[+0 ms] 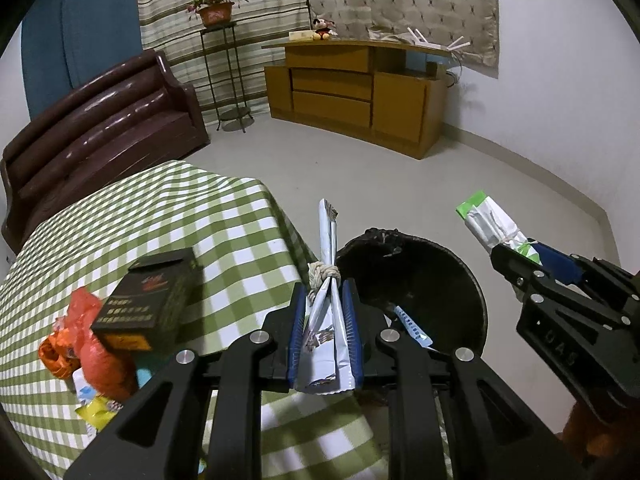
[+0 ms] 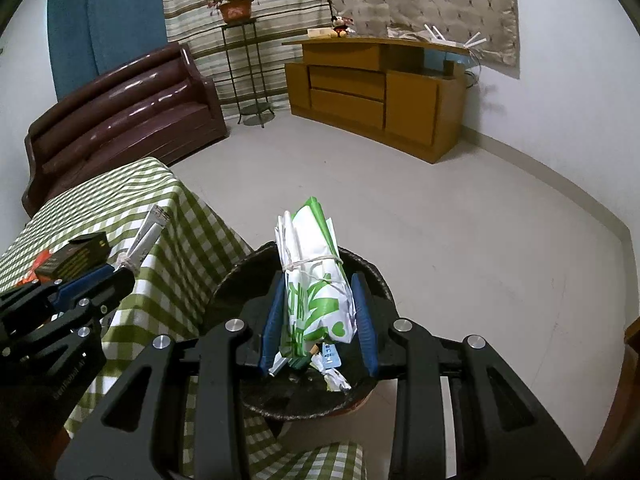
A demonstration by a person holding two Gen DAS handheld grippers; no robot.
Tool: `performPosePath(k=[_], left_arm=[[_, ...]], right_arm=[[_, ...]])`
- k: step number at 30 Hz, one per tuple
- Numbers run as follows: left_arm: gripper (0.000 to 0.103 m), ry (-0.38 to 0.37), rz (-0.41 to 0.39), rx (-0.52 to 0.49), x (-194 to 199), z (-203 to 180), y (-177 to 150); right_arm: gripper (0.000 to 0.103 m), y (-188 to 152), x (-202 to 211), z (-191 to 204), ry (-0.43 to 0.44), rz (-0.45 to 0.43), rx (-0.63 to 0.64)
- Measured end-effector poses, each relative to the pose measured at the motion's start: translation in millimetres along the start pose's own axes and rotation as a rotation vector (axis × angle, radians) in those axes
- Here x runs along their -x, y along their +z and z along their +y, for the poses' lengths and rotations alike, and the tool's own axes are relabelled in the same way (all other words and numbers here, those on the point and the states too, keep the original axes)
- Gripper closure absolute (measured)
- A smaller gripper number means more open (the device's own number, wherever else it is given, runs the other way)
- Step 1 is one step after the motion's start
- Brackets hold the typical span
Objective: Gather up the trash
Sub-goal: 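Carry the paper tube and packet over the black bin and open both tools to drop them, then move both open tools back over the table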
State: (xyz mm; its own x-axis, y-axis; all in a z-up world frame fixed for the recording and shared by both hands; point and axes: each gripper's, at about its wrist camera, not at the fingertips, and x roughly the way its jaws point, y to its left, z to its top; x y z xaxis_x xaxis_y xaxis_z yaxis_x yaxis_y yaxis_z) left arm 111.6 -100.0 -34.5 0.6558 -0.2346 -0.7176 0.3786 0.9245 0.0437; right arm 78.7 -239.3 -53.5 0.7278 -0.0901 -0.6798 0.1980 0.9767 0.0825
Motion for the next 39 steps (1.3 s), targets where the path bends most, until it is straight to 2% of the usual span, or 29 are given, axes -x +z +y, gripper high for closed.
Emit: performPosePath(k=[19,23,27,29,39], left_arm=[[0.082,0.008,0.056,-0.037,-29.4,-19.5,12.4],[0.071,0.011,0.059,-0.031,-29.4,-19.8,12.8],[0.067,0.013,0.056,-0.02,-27.4,-16.8,14.0],[0.063,0.013,0.055,-0.015,-25.5,-14.2,13.8],[0.057,0.025,0.043,0.02,-5.1,0.5,6.9]], right_arm=[[0.07,7.5,-35.2,-16.0,-0.012,0.025,-0.04],[0.069,6.4,-35.0,-18.2,-0.016,0.024,-0.049],[0.068,8.1,-33.6,-18.2,-0.016,0.021,-0.051],[0.059,8.6,-31.5,-17.2,-0.016,0.016,-0.05],[0.053,7.8,-19.6,-4.4,0.002,0.017,-0.029]])
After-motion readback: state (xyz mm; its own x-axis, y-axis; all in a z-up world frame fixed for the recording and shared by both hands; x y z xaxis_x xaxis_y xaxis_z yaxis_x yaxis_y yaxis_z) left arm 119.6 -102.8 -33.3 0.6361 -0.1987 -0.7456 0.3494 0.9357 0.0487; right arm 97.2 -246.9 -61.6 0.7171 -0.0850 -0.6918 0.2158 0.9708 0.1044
